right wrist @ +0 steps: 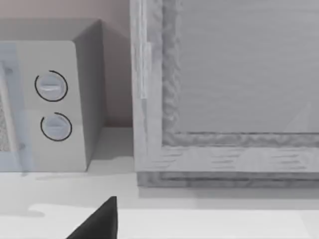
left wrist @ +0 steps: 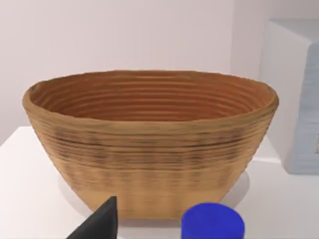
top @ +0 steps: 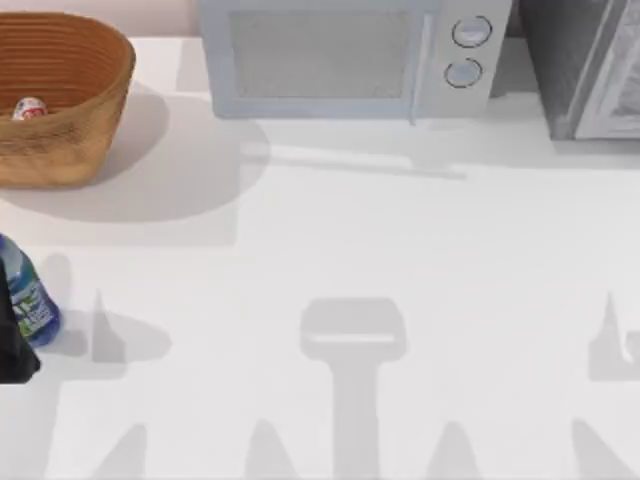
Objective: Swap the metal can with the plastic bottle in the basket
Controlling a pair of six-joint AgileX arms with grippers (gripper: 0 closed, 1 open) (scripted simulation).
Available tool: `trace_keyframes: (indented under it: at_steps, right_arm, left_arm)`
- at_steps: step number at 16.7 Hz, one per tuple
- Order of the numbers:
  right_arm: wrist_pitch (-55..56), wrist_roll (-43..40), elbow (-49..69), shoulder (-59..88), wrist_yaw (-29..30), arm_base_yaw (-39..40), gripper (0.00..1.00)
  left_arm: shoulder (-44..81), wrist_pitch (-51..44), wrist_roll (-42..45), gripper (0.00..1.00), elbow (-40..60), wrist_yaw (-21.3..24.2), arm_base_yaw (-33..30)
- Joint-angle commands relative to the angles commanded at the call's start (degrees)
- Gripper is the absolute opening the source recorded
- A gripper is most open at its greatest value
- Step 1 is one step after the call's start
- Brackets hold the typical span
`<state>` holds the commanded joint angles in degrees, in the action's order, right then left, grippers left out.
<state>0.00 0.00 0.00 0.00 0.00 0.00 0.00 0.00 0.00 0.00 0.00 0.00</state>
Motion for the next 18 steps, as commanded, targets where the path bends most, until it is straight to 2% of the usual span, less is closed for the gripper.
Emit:
trace_keyframes:
  at_steps: [4, 8, 12, 18]
  right_arm:
    - [0.00, 0.00, 0.00, 0.00, 0.00, 0.00, 1.00]
    - [0.00, 0.00, 0.00, 0.00, 0.00, 0.00, 1.00]
    - [0.00, 0.00, 0.00, 0.00, 0.00, 0.00, 1.00]
    - [0.00, 0.00, 0.00, 0.00, 0.00, 0.00, 1.00]
  left_arm:
    - [1.61, -0.85, 0.08, 1.00, 1.60, 0.17, 0.12]
    - [11.61, -6.09, 0.58, 1.00, 11.39, 1.20, 0.85]
    - [28.79, -15.09, 1.54, 1.00, 28.07, 3.04, 2.09]
    - [62.83, -32.96, 3.60, 1.00, 60.90, 6.81, 4.53]
